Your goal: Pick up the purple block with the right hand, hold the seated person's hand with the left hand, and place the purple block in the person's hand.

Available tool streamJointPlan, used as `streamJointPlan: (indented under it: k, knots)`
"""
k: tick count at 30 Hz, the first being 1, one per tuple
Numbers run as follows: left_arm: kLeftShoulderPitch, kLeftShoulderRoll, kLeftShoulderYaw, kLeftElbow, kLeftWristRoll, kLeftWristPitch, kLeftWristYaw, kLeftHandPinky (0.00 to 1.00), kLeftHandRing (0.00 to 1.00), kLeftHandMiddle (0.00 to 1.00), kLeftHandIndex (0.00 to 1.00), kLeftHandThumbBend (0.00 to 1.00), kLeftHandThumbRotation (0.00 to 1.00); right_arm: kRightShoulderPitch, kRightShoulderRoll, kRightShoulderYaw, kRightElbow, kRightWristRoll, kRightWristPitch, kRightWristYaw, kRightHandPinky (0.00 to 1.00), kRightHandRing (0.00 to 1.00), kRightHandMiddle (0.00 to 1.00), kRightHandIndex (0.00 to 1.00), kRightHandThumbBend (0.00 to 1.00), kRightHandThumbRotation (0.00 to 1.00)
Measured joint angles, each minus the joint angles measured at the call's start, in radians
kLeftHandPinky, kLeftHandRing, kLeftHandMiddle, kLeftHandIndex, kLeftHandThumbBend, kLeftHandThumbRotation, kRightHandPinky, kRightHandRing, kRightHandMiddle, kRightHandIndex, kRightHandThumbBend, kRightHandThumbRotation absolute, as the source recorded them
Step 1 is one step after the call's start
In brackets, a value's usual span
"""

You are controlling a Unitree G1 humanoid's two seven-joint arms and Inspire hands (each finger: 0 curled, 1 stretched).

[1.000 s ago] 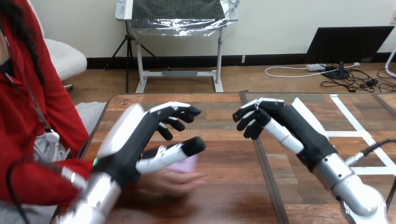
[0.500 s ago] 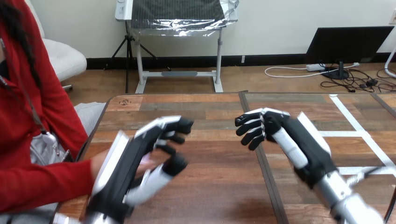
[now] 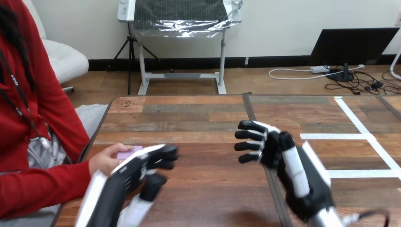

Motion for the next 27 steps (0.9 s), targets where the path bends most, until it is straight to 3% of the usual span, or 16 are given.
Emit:
streamJointPlan:
  k: [13, 27]
  knots:
    - [0.107, -0.007, 0.049, -0.080, -0.106, -0.022, -0.015, 0.74, 0.80, 0.80, 0.77, 0.66, 1.00, 0.087, 0.035, 0.015, -0.058, 0.013, 0.018, 0.020, 0.89, 0.92, 0.93, 0.93, 0.70, 1.00]
    - [0.113, -0.059, 0.060, -0.125, -0.174, -0.023, -0.017, 0.74, 0.79, 0.79, 0.76, 0.59, 1.00, 0.090, 0.034, -0.006, -0.088, 0.019, 0.020, 0.020, 0.89, 0.90, 0.90, 0.92, 0.68, 1.00]
